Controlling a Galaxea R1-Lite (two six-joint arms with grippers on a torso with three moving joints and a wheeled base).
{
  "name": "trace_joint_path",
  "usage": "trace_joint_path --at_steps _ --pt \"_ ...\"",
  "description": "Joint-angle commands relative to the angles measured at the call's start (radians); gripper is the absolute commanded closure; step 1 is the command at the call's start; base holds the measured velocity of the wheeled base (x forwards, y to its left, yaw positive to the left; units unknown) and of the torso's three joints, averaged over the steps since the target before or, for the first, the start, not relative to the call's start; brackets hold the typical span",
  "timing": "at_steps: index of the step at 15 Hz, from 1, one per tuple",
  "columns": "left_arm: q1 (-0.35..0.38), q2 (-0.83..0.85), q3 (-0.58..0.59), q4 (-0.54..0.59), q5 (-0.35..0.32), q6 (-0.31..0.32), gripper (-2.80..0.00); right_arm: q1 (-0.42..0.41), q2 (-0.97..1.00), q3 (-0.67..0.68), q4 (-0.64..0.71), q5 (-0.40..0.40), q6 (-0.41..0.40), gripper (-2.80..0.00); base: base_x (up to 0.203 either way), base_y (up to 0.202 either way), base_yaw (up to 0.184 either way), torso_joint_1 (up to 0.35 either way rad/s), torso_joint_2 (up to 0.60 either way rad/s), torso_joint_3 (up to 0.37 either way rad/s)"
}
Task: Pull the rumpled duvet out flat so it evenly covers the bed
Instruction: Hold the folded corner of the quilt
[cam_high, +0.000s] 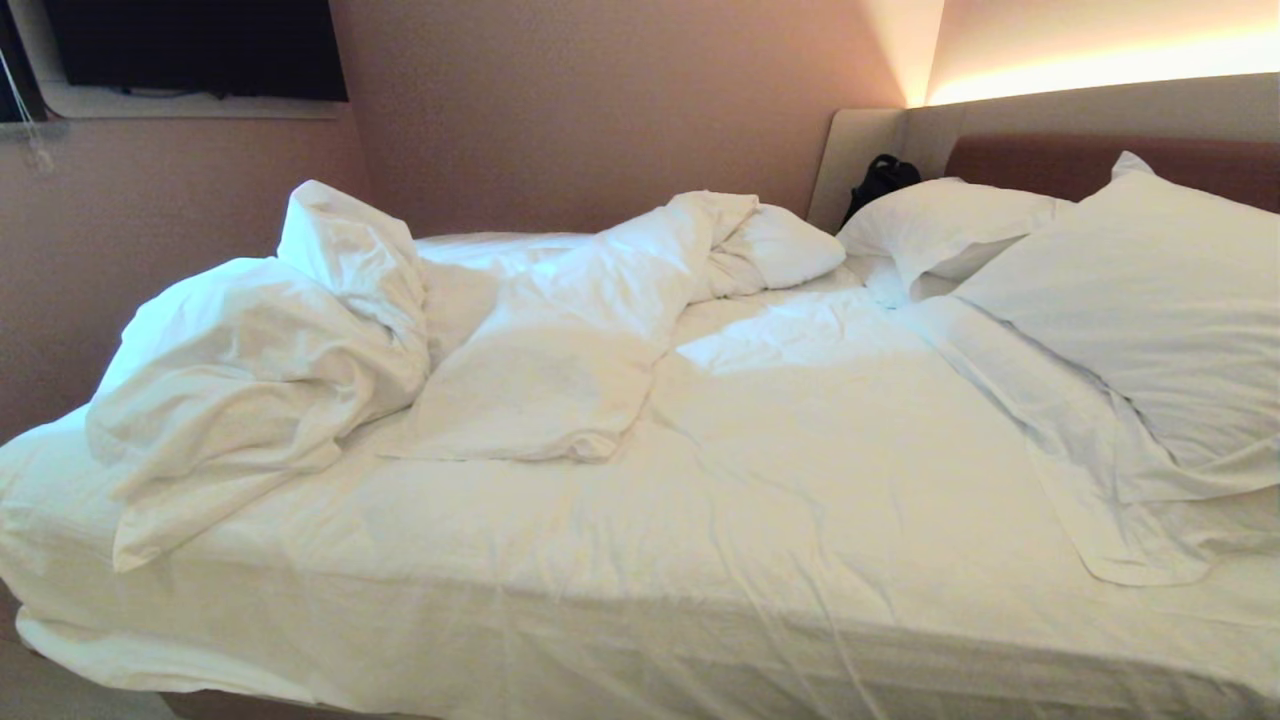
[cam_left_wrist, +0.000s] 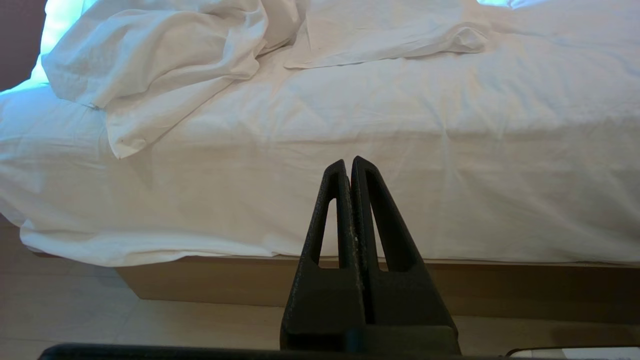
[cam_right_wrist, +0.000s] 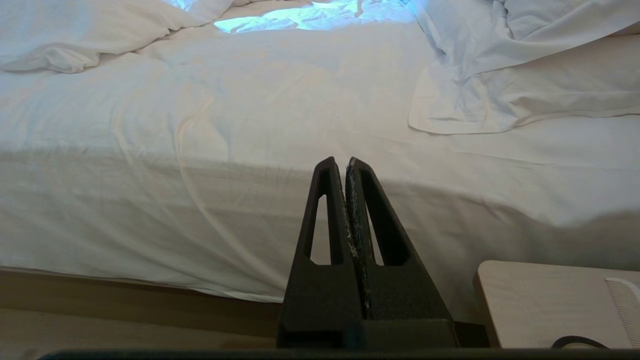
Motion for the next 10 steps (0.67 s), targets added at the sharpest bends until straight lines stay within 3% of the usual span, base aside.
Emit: trace_joint_path --at_steps 1,10 --pt "0.001 0.0 0.0 0.002 -0.001 0.003 0.0 0.0 0.0 0.0 0.0 0.0 0.0 0.0 0.0 0.0 0.0 0.0 0.0 0.0" --pt "0.001 0.0 0.0 0.0 0.005 -0.003 0.0 0.0 0.0 0.0 0.0 0.0 0.0 0.0 0.0 0.0 0.0 0.0 0.0 0.0"
